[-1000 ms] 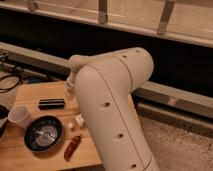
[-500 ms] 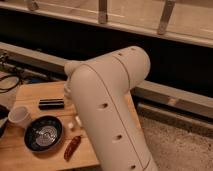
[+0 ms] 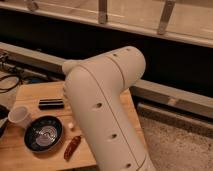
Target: Push the eraser across the table
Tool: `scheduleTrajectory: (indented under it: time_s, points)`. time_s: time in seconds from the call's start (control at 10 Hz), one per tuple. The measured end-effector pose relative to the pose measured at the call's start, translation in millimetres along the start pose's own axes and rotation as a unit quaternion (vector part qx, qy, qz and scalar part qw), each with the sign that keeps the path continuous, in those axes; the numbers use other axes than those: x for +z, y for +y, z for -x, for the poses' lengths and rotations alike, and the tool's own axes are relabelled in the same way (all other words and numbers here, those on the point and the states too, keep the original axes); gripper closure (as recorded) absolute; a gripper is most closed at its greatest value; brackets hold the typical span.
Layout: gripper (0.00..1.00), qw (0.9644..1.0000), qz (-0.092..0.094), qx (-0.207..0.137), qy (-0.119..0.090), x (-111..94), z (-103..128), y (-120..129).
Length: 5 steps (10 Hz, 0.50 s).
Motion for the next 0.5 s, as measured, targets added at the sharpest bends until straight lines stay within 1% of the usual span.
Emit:
scheduleTrajectory:
  time_s: [0.2,0.4,0.5]
  points:
    - [0.94,0.9999,-0.005,-0.009,0.003,-1.7,14.4,-7.0]
    - [0.94,0.9999,-0.005,-0.005,0.010,5.7,19.4,-16.6]
    - [0.94,0.9999,-0.004,-0.001,0.010,6.6,18.9,-19.9]
